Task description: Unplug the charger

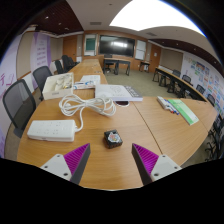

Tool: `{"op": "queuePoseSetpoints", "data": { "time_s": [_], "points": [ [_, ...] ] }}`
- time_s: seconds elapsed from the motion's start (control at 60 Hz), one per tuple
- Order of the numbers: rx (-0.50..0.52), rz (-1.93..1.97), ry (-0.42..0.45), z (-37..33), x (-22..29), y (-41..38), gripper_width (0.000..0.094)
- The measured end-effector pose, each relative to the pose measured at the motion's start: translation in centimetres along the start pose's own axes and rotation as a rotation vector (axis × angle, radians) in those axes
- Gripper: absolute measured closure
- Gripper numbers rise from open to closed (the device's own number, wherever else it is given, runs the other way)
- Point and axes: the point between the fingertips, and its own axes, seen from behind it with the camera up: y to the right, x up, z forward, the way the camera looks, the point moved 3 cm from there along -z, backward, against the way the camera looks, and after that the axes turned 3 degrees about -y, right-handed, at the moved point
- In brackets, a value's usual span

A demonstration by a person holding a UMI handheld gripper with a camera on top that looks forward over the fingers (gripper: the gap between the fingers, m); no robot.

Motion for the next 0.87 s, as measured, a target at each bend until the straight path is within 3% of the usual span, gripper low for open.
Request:
{"op": "queuePoseSetpoints", "data": {
  "time_s": [0.4,0.867],
  "points": [
    [0.013,-0.040,0.053,-17.9,-2.1,-1.7,0.0079],
    [0.017,-0.053,0.090,-22.3,-2.3,-1.2,0.0079]
  ]
}}
